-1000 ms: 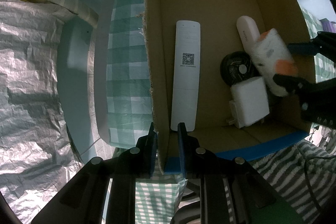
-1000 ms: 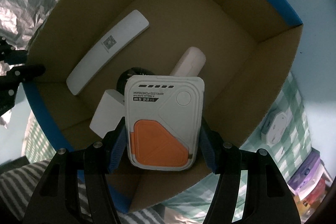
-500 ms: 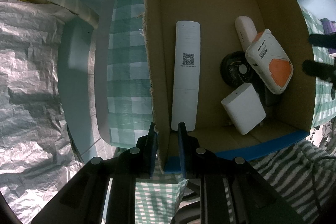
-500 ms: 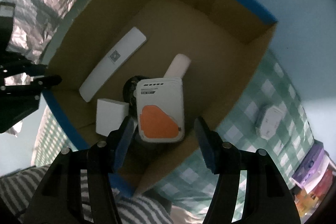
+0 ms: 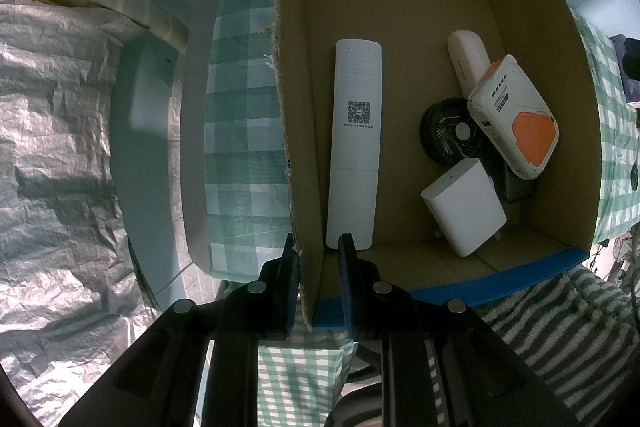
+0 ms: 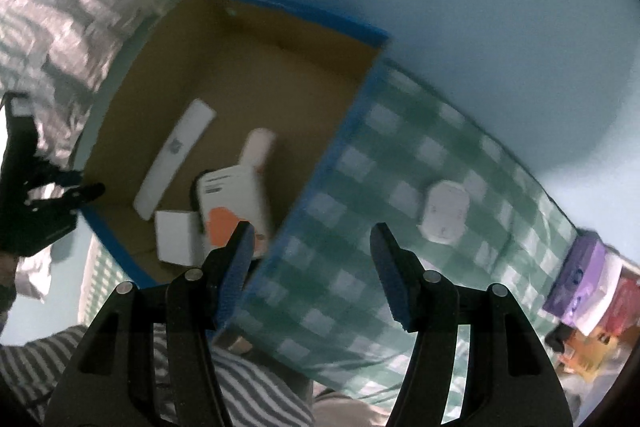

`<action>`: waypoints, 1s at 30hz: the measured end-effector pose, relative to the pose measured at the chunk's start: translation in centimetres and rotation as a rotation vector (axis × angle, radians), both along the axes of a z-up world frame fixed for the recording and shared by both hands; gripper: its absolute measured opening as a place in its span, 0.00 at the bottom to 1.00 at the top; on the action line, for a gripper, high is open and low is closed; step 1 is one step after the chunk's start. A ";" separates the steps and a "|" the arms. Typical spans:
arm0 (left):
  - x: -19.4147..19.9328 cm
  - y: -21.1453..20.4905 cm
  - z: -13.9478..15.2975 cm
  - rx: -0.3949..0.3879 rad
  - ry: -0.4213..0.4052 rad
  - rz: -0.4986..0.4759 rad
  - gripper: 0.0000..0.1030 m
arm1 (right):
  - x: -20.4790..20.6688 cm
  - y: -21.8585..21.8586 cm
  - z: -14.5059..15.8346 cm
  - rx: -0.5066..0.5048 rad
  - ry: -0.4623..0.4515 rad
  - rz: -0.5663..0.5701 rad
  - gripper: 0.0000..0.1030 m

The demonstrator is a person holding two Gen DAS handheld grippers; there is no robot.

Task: Flip cup upside down
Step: 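Lower the orange power bank into the box beside the fan and release, then move the right tool to the white octagonal charger and close on it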

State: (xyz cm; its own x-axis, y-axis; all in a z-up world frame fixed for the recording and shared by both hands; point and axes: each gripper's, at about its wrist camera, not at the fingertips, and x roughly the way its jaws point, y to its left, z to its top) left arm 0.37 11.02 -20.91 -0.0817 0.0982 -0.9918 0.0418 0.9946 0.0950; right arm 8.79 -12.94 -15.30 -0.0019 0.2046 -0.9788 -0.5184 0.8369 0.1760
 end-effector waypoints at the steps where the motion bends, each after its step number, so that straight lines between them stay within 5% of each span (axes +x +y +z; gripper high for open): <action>1: -0.1 0.0 -0.1 0.000 0.000 -0.001 0.17 | 0.2 -0.6 -0.2 -0.001 0.005 -0.012 0.61; 17: -0.1 0.0 0.0 -0.001 -0.001 0.000 0.17 | 5.3 -8.5 -9.7 -0.102 0.104 -0.250 0.61; 30: -0.4 0.0 0.2 -0.004 0.000 0.012 0.17 | 6.5 -8.9 -14.2 -0.161 0.105 -0.272 0.61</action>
